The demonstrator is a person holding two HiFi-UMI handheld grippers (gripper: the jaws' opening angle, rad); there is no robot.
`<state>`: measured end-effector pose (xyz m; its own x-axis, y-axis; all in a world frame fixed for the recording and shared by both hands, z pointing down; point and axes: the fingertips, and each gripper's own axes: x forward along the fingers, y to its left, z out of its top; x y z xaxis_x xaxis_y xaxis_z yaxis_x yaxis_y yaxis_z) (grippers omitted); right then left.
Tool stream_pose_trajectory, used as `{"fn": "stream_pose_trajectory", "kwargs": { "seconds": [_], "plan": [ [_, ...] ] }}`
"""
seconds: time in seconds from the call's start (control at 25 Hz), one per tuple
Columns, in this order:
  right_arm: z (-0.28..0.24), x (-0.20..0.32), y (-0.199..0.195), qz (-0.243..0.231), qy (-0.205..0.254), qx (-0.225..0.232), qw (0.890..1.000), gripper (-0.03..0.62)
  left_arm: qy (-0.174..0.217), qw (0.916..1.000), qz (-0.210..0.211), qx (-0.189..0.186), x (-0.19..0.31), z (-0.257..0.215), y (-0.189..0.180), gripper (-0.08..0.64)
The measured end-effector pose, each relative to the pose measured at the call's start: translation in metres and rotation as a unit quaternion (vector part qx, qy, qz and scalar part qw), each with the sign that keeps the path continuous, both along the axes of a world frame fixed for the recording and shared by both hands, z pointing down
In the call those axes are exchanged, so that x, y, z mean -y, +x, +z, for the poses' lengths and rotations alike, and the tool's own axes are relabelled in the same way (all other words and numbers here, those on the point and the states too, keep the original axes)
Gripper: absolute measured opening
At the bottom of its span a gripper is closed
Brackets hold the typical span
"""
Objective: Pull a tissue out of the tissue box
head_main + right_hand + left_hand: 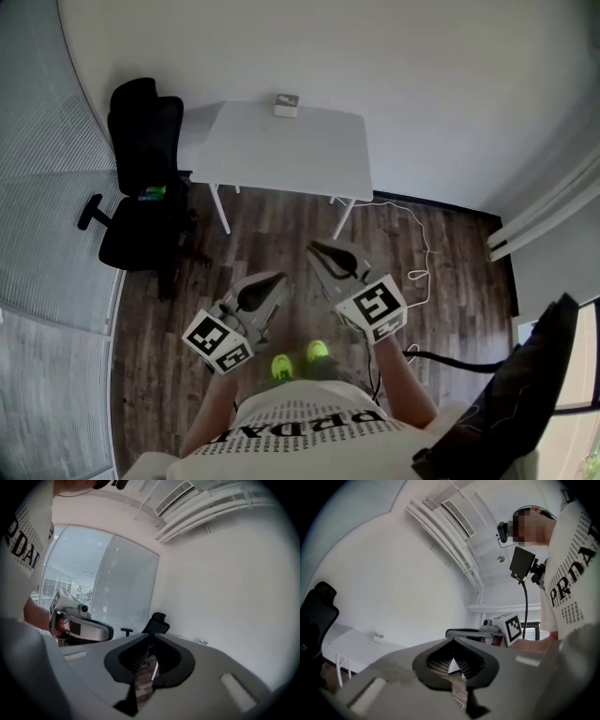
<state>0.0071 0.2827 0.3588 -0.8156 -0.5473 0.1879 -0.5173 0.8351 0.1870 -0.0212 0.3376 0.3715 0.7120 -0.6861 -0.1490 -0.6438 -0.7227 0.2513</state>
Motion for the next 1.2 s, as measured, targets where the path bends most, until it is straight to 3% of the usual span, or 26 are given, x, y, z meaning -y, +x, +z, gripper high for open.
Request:
{"fn": "stream_pose_trajectory", "kwargs": {
  "seconds": [0.28,0.64,0.8,1.0,1.2],
  "plan": [
    [0.005,0.033,0.019,0.004,-0.004,0.002,1.000,0.026,-0.011,0.9998,0.015,0.005,0.029,0.004,0.018,-0.011],
    [-0.002,0.105,0.045,-0.020,-0.005,0.028,0.999,0.026,-0.025,0.9997,-0.005,0.001,0.098,-0.003,0.042,-0.011],
    [0.001,0.141,0.063,-0.029,-0.005,0.032,0.999,0.026,-0.048,0.9984,-0.008,-0.029,0.131,0.002,0.056,-0.011],
    [0.010,0.176,0.079,-0.039,-0.012,0.027,0.999,0.026,-0.073,0.9973,-0.005,-0.009,0.156,0.022,0.080,-0.011],
    [0.016,0.199,0.087,-0.071,-0.010,0.023,0.997,0.026,-0.097,0.9943,-0.024,-0.036,0.183,0.034,0.097,-0.011]
  ]
}}
